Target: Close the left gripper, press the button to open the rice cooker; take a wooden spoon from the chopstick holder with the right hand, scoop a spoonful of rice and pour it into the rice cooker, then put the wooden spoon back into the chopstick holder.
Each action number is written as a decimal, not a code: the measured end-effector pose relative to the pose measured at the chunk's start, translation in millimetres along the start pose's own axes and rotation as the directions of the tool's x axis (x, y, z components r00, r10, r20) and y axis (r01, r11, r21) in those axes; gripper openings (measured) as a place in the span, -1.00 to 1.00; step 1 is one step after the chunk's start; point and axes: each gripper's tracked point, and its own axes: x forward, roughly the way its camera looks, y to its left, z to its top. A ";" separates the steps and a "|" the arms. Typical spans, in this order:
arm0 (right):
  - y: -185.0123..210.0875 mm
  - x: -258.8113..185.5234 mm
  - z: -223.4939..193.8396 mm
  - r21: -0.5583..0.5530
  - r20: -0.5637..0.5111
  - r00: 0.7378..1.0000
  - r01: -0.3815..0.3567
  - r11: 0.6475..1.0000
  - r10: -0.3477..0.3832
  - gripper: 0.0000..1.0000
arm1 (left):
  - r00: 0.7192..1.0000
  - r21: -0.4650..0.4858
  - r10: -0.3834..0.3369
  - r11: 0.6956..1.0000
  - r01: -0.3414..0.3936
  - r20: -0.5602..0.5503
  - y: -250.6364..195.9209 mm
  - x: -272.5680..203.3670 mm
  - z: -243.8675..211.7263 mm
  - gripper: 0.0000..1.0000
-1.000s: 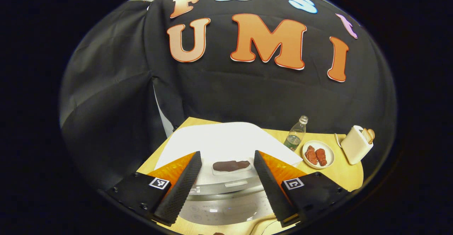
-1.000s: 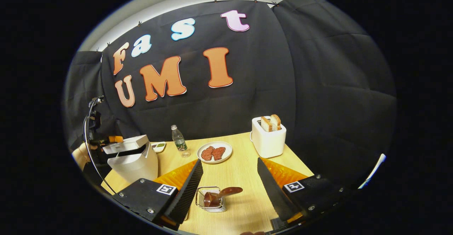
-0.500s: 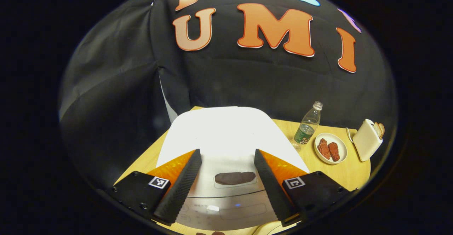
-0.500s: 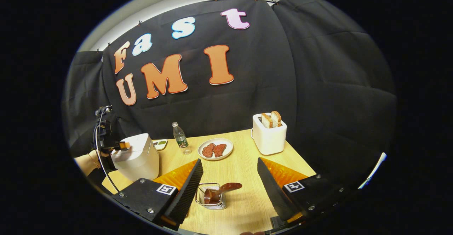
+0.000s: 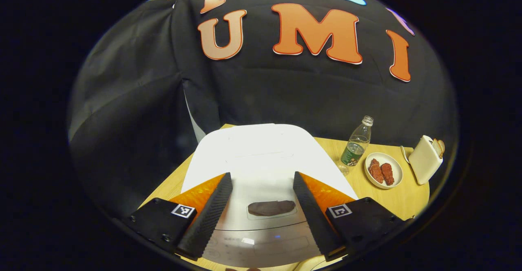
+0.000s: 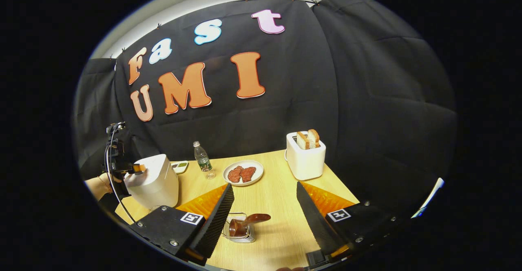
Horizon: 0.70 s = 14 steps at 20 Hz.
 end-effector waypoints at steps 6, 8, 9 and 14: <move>-3.4 4.6 51.1 -0.033 0.050 0.998 0.033 0.999 -0.032 0.90 | 0.995 -0.005 -0.004 1.000 0.005 0.104 18.5 -53.6 56.5 1.00; -1.5 5.5 76.2 -0.066 0.079 0.996 0.044 0.997 -0.039 0.89 | 0.987 -0.012 -0.021 1.000 0.023 0.162 21.6 -80.4 88.3 1.00; 0.9 4.1 89.6 -0.082 0.092 0.995 0.046 0.996 -0.038 0.89 | 0.983 -0.013 -0.026 0.999 0.029 0.182 21.7 -96.4 102.7 1.00; 20.7 -11.2 175.5 -0.140 0.211 0.977 0.044 0.989 -0.014 0.89 | 0.946 0.044 -0.048 0.998 0.035 0.321 34.4 -182.8 166.4 1.00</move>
